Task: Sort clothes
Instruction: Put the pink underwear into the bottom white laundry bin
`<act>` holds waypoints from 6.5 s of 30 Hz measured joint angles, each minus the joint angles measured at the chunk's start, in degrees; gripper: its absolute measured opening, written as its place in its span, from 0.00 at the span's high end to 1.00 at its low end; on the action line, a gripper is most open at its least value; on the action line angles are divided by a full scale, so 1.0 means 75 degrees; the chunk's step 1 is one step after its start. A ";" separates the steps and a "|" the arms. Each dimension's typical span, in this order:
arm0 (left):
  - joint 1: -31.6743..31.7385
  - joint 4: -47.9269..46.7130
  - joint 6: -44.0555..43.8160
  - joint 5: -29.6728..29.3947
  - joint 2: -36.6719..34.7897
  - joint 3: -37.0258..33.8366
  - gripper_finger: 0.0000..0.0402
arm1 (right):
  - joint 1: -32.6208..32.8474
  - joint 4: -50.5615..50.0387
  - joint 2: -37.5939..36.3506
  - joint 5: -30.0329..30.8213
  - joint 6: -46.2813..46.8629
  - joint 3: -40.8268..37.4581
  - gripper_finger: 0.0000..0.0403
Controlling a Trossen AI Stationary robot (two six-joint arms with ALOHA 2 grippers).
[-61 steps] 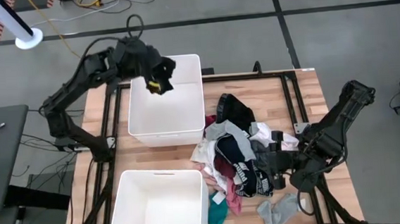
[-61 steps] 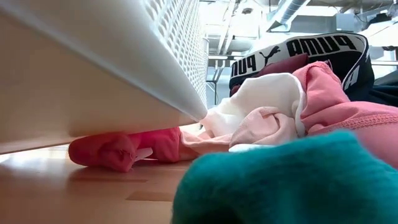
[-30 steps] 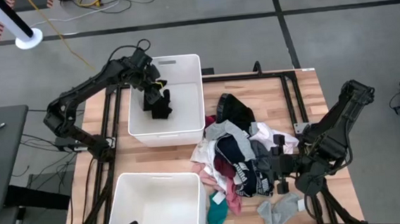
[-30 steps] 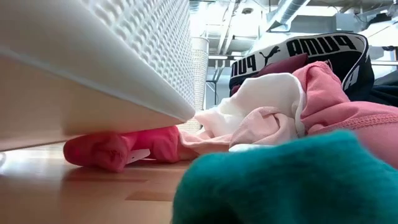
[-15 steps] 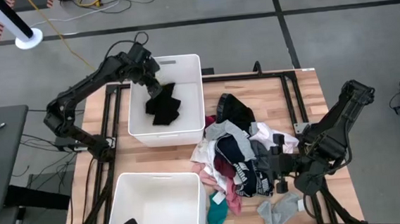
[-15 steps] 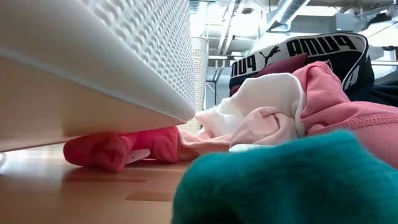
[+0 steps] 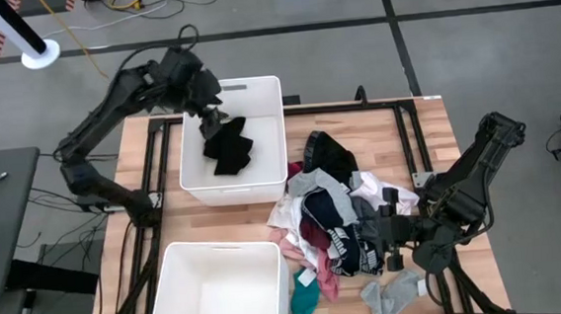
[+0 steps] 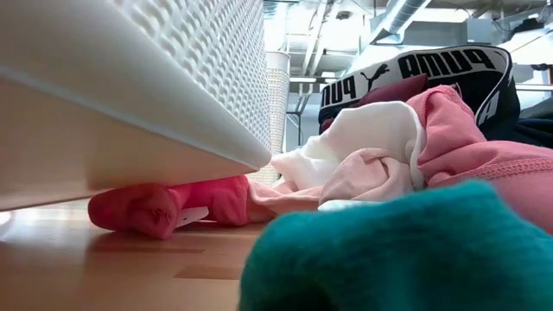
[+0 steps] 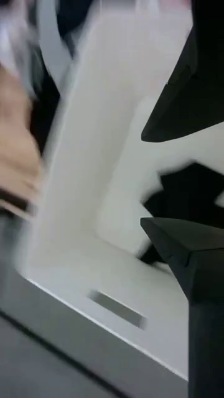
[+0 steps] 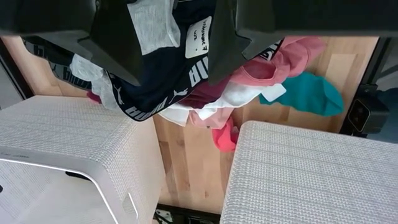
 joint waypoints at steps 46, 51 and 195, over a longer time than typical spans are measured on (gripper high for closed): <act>-0.9968 0.5458 -0.0555 -0.3515 -0.0997 -0.3907 0.49 | -0.1317 0.2443 0.3291 -0.2957 -0.1931 0.0006 0.57; -1.0054 0.5556 -0.0548 -0.3506 -0.0997 -0.3907 0.49 | -0.1593 0.2440 0.3757 -0.3010 -0.2019 0.0006 0.59; -0.6584 0.8027 0.1521 -0.2348 -0.1592 -0.2992 1.00 | -0.3088 0.0704 0.1845 -0.3210 -0.6227 0.5026 0.88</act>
